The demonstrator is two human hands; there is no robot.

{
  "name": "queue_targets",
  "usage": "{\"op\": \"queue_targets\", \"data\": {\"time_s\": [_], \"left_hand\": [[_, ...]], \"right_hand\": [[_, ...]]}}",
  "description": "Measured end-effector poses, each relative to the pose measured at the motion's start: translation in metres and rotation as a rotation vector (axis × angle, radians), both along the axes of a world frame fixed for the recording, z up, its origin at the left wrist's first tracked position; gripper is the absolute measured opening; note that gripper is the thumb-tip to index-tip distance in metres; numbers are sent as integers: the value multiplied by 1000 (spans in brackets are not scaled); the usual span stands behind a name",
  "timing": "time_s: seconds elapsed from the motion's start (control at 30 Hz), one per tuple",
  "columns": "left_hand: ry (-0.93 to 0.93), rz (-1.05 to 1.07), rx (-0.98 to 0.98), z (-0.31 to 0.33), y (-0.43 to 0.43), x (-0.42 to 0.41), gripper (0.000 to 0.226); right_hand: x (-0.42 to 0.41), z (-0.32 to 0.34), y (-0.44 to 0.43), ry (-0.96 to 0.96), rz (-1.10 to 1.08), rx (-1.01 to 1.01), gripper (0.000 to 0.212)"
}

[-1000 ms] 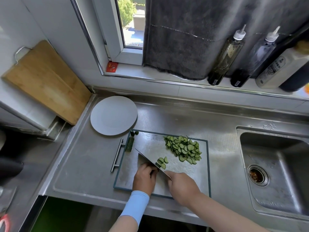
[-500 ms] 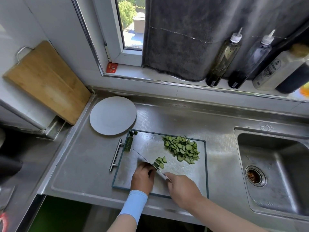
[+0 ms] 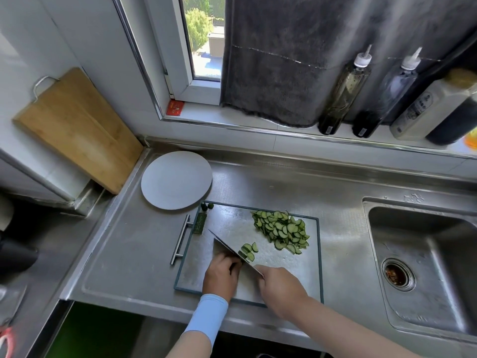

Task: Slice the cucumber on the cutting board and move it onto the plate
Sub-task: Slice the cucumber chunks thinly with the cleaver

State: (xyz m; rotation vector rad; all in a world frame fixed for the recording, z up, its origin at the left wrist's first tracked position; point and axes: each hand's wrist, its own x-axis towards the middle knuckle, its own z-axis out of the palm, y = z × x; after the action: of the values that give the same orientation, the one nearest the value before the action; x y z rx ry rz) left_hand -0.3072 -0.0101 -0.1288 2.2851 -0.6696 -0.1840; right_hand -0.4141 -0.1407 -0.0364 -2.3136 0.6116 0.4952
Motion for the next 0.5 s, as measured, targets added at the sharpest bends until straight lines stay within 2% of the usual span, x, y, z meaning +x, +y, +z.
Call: {"op": "queue_targets", "data": {"time_s": [0.3,0.5], "left_hand": [[-15,9,25,3,1,0,17],[20,44,81,10,-1,-3,9]], "right_hand": [[9,-1,5,-26,26,-50,34],[-4,1,8,-63,26,-74,24]]}}
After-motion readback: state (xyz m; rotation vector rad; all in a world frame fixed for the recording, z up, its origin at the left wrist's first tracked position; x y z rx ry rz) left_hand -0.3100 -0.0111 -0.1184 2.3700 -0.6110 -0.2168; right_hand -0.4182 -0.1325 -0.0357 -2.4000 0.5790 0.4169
